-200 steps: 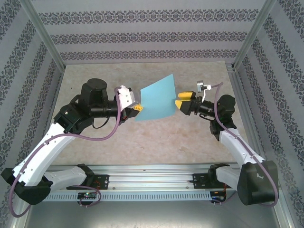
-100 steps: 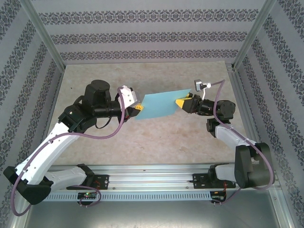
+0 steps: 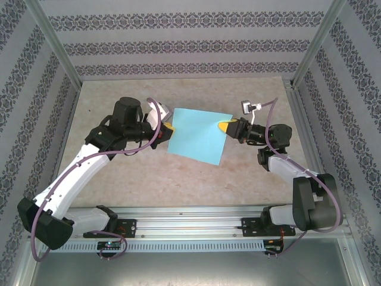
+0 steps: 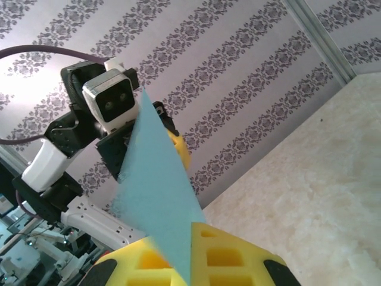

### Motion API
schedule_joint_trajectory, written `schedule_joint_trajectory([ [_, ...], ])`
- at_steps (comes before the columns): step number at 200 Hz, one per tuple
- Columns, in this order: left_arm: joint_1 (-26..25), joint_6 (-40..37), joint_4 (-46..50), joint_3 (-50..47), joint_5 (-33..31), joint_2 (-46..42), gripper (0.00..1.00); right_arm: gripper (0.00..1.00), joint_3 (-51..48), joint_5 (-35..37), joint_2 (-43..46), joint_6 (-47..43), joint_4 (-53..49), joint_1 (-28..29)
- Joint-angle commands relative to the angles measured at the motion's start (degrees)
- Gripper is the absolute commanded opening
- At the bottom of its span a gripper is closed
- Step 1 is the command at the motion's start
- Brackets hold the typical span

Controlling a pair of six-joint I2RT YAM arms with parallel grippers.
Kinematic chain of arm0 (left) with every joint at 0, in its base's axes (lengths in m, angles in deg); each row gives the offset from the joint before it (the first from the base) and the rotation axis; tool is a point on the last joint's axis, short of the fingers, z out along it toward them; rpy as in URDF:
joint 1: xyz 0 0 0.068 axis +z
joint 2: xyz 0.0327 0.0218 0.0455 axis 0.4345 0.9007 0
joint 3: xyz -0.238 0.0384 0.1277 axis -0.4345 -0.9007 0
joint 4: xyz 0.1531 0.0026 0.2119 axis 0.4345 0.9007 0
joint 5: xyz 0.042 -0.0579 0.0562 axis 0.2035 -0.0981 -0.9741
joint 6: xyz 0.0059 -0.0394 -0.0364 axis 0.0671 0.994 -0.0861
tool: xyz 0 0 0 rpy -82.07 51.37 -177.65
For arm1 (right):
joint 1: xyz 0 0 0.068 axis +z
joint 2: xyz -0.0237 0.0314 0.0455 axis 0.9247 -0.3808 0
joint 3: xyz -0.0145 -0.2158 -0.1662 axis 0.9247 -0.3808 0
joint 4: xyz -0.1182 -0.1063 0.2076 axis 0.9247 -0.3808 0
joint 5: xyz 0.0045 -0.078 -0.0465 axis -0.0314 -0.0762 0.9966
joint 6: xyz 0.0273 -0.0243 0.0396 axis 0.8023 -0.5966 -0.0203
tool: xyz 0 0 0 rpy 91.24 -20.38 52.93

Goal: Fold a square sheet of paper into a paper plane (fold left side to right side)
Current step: Place a square sheet of paper at the center of the table.

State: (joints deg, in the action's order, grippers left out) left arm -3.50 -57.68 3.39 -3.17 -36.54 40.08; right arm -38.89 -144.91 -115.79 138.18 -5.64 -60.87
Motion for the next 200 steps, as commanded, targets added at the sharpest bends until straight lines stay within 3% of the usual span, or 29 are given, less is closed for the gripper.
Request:
schedule_joint_trajectory([
  [1, 0.95, 5.14, -2.62, -3.15, 0.89, -0.72, 0.0, 0.0, 0.85, 6.29, 1.03, -13.6, -18.37, 1.1],
  [22, 0.9, 9.17, -2.41, -5.76, 0.03, -0.95, 0.0, 0.0, 3.77, 14.68, 3.24, -27.62, -42.93, 3.98],
  [39, 0.93, 12.04, -1.25, -7.4, -0.87, -0.69, 0.0, 0.01, 5.92, 19.22, 2.28, -32.4, -52.38, 6.75],
  [96, 0.89, 17.25, 5.99, -8.71, -6.47, 3.1, 0.0, 0.08, 9.61, 26.68, -9.37, -32.37, -56.61, 12.35],
  [125, 0.88, 21.01, 6.05, -8.6, -6.96, 7.57, 0.0, 0.27, 12.11, 29.64, -16.01, -31.2, -57.39, 12.83],
  [155, 0.92, 23.64, 6.43, -7.17, -6.5, 13.22, 0.0, 0.5, 13.3, 37.05, -15.66, -32.43, -64.56, 10.32],
  [200, 0.9, 25.35, 5.99, -4.38, -5.34, 19.67, 0.0, 0.63, 13.65, 43.99, -7.37, -30.87, -74.46, 11.91],
])
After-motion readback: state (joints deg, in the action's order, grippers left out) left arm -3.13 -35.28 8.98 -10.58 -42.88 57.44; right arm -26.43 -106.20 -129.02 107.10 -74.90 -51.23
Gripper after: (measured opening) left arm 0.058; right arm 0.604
